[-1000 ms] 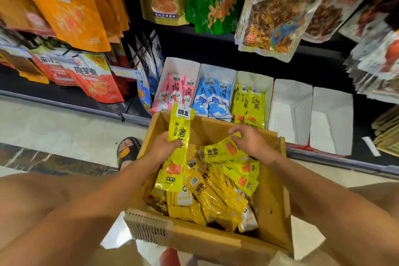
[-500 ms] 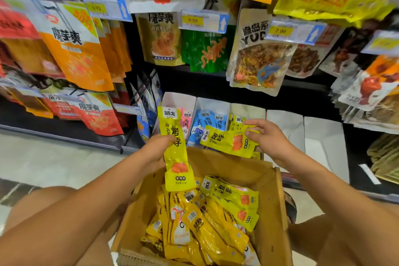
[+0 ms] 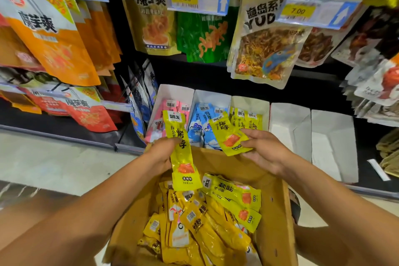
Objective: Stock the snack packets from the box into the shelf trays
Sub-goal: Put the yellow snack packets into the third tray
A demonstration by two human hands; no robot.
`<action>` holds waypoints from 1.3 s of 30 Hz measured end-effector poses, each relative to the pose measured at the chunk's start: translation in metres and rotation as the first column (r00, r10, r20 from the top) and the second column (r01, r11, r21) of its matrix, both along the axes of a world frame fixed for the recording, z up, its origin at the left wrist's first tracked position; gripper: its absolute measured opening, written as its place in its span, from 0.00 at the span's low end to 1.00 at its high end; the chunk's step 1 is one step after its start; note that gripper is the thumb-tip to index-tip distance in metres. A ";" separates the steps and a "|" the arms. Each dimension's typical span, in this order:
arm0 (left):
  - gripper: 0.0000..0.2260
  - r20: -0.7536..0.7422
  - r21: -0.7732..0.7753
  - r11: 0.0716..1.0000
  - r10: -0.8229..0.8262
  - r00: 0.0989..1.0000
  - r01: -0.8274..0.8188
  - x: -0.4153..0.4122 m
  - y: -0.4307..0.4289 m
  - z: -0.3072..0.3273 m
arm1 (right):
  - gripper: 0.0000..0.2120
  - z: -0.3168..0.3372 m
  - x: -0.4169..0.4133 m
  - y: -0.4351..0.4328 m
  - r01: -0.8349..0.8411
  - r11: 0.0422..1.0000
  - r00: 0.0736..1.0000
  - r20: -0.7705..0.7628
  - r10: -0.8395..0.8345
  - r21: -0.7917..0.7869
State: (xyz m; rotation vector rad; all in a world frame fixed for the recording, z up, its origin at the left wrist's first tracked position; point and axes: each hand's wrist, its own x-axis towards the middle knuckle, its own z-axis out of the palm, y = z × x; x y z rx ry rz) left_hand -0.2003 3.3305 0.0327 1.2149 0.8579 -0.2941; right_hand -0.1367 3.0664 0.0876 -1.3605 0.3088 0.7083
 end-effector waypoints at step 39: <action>0.10 0.180 0.287 0.948 -0.197 0.964 0.140 0.061 -0.029 0.027 | 0.05 -0.086 0.123 -0.032 0.059 0.747 0.996 0.090 0.002 -0.663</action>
